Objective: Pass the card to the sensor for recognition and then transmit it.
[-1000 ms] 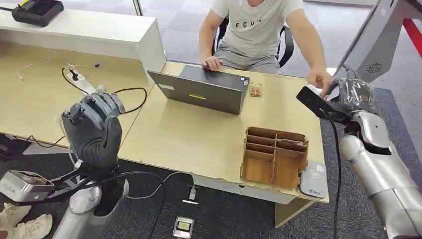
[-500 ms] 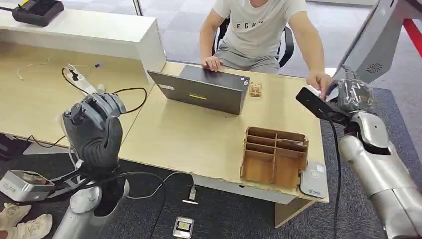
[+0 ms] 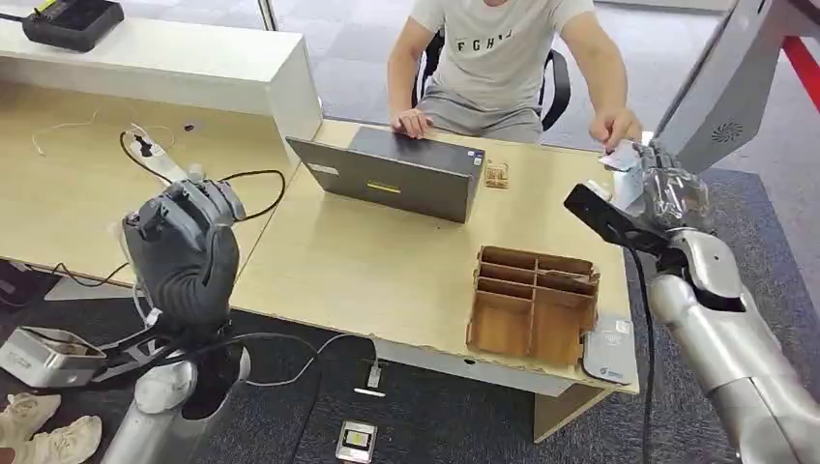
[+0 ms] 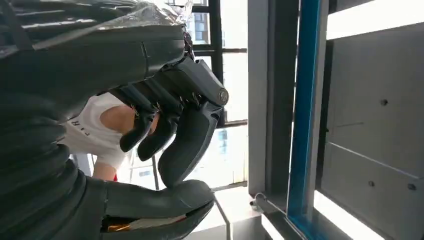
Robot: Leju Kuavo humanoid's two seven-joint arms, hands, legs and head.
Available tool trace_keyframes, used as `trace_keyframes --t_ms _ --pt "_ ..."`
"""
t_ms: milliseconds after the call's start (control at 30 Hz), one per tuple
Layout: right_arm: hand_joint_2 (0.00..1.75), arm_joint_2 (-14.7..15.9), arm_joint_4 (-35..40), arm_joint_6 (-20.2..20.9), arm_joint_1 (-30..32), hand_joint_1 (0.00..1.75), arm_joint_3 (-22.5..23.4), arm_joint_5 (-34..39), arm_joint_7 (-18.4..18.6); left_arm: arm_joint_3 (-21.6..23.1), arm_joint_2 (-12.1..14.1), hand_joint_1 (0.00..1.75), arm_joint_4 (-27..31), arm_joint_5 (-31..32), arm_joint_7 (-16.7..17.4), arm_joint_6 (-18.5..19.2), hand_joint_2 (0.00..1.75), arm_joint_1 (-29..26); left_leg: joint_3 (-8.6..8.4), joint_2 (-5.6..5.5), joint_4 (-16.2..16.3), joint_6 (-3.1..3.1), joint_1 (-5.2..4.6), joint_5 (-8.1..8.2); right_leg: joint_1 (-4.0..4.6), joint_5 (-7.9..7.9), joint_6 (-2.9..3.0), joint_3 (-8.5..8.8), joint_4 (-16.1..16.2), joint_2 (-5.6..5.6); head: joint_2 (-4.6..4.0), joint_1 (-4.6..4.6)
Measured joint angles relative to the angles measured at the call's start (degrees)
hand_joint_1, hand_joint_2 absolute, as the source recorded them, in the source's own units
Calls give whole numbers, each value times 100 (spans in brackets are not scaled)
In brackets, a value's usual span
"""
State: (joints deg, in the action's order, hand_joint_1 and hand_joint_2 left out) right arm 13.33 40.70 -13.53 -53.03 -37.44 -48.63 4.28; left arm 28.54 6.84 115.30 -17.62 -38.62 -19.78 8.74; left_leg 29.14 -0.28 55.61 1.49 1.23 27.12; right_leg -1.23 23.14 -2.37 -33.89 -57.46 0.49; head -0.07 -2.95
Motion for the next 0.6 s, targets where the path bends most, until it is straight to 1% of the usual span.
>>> trace_keyframes --t_ms 33,133,267,433,600 --pt "175 15 115 -50 83 0 13 59 -17 -11 0 148 0 0 4 9 175 -15 -1 0 0 0 0 0 0 0 0 0 0 0 0 0" --pt "175 107 538 -116 366 0 57 164 -2 -42 0 150 0 7 22 52 175 -84 0 -1 0 0 0 1 1 1 0 0 1 -1 0 0" --pt "175 317 1303 -179 851 0 188 240 145 -114 0 152 0 18 55 120 175 -146 -1 0 1 -1 0 1 1 1 -1 0 4 0 0 0" --pt "175 638 2545 -203 1619 0 450 398 357 -153 0 150 0 18 76 173 175 -184 0 -2 0 -1 0 2 0 1 -1 1 6 -1 0 -2" --pt "175 940 3909 -293 2538 0 844 564 523 -160 7 152 -2 17 79 210 175 -261 0 0 -1 -1 0 3 0 2 -1 0 6 0 0 -2"
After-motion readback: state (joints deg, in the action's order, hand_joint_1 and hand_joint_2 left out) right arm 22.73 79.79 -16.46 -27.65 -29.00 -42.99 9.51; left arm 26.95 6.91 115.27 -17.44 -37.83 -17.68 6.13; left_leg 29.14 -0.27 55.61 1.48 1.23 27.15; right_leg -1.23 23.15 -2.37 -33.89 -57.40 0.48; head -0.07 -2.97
